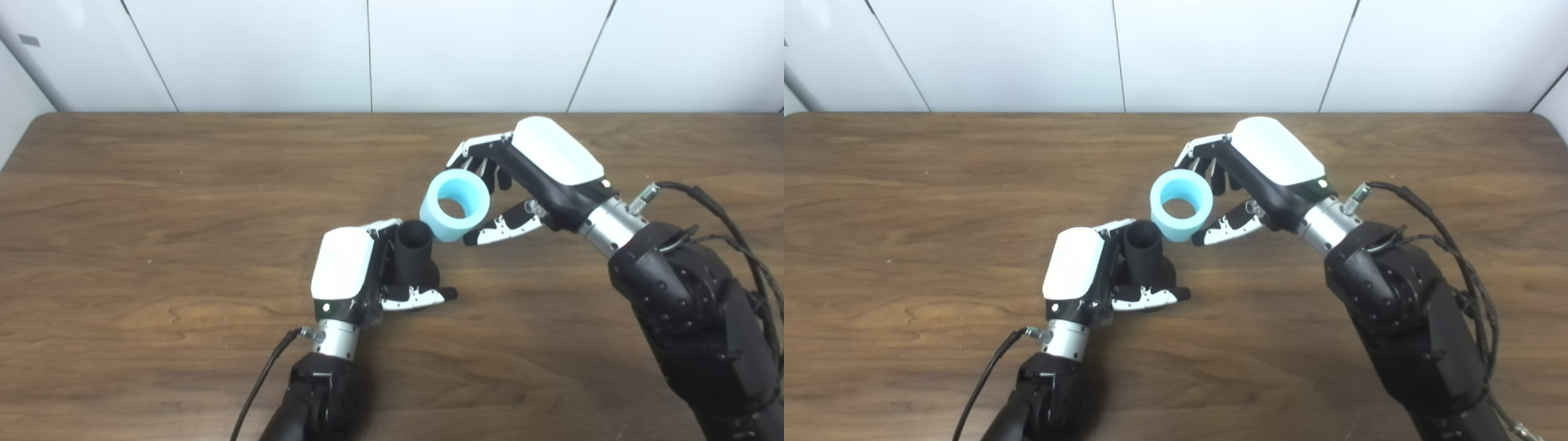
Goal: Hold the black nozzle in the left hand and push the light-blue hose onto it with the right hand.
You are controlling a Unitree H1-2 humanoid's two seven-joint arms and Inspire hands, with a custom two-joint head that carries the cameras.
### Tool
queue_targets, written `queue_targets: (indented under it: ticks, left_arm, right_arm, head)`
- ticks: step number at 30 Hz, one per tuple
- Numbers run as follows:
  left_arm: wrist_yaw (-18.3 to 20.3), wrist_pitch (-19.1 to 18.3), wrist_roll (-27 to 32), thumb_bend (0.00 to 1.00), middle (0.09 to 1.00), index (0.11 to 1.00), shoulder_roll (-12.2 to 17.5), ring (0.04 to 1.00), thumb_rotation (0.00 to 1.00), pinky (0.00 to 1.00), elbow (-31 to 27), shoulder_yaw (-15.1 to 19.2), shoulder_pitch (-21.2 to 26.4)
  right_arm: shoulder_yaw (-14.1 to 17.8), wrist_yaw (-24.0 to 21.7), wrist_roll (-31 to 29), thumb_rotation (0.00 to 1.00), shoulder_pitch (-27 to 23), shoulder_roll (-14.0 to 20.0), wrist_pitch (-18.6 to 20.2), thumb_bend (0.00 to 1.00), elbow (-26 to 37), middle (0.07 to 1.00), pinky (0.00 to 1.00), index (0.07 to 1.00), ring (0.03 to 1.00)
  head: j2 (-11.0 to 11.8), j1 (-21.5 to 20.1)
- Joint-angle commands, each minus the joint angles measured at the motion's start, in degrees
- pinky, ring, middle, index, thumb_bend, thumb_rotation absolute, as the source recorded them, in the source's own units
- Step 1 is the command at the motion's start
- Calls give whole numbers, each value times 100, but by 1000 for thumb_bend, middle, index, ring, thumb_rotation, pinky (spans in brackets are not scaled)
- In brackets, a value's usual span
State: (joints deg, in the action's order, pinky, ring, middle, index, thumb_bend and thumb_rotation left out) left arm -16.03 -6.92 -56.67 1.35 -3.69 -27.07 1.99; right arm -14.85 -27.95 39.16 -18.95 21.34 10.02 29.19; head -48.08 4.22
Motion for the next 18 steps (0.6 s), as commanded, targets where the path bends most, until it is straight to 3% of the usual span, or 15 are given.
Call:
queue_targets:
  ticks: [1, 12, 15, 18]
  left_arm:
    - [4, -7, -58, 525, 445, 499, -18, 474, 0, 415, 221, -67, -124]
    - [-18, -17, -96, 525, 446, 499, -19, 469, 0, 408, 232, -79, -114]
    - [-5, -29, -94, 525, 450, 498, -22, 477, 0, 413, 230, -79, -116]
    - [-22, -11, -72, 525, 444, 500, -27, 472, 0, 412, 234, -72, -117]
  right_arm:
    - [-97, -3, -119, 0, -58, 26, -336, 490, 73, 508, 292, 569, 403]
    - [-34, 220, -89, 0, 37, -84, -333, 489, 74, 480, 300, 553, 363]
    - [-27, 335, -52, 0, 70, -100, -401, 518, 36, 461, 205, 510, 273]
    - [-12, 362, -82, 0, 78, -101, -380, 523, 38, 395, 199, 504, 244]
  head:
    - [-5, 9]
    - [-18, 9]
    - [-18, 9]
    - [-23, 11]
